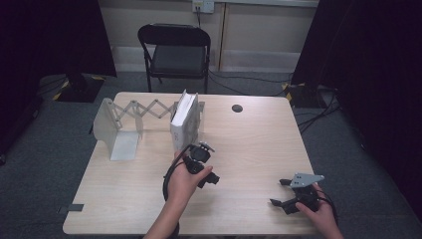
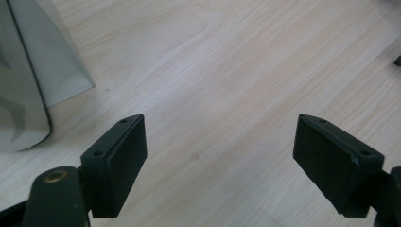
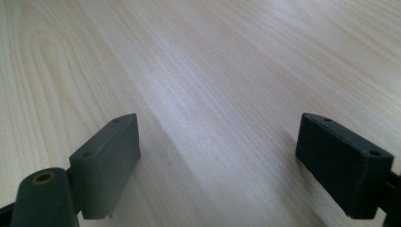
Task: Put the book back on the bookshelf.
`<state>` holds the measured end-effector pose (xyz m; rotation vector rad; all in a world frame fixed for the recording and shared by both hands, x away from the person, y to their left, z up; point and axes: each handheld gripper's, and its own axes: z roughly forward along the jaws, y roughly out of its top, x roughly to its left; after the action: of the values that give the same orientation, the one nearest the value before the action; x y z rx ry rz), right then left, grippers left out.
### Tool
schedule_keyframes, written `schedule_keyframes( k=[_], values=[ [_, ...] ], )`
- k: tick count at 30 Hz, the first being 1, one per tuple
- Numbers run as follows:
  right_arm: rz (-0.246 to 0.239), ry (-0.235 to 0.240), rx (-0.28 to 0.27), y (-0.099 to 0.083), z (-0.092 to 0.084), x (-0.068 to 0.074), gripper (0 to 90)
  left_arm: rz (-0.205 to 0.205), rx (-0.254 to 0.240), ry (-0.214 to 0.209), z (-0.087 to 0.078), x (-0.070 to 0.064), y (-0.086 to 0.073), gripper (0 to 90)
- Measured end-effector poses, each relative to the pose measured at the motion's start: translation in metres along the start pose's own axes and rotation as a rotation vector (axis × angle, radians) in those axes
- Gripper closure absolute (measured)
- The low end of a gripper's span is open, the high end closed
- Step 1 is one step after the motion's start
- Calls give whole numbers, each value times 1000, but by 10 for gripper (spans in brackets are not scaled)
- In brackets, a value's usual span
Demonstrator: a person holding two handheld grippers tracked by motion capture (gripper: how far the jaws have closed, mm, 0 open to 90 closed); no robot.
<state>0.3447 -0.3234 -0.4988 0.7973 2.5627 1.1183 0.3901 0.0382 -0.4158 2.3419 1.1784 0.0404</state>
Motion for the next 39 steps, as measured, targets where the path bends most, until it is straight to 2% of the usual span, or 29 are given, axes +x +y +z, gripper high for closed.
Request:
schedule_keyframes(
  k=[6, 15, 19, 26, 30, 31, 35, 39],
  values=[
    [-1, 0, -1, 0, 0, 0, 140, 18, 6, -17, 6, -6, 2, 182],
    [0, 0, 0, 0, 0, 0, 140, 15, 3, -25, 14, -8, 0, 184],
    [1, 0, 0, 0, 0, 0, 140, 31, 8, -31, 18, -9, 0, 185],
    [-1, 0, -1, 0, 0, 0, 140, 31, 5, -42, 24, -13, 1, 186],
    [1, 0, 0, 0, 0, 0, 140, 33, 13, -63, 30, -15, 0, 188],
    [-1, 0, -1, 0, 0, 0, 140, 43, 18, -59, 31, -15, 0, 188],
    [-1, 0, -1, 0, 0, 0, 140, 35, 18, -74, 35, -18, -1, 188],
    [0, 0, 0, 0, 0, 0, 140, 45, 19, -79, 39, -18, -2, 189]
  ],
)
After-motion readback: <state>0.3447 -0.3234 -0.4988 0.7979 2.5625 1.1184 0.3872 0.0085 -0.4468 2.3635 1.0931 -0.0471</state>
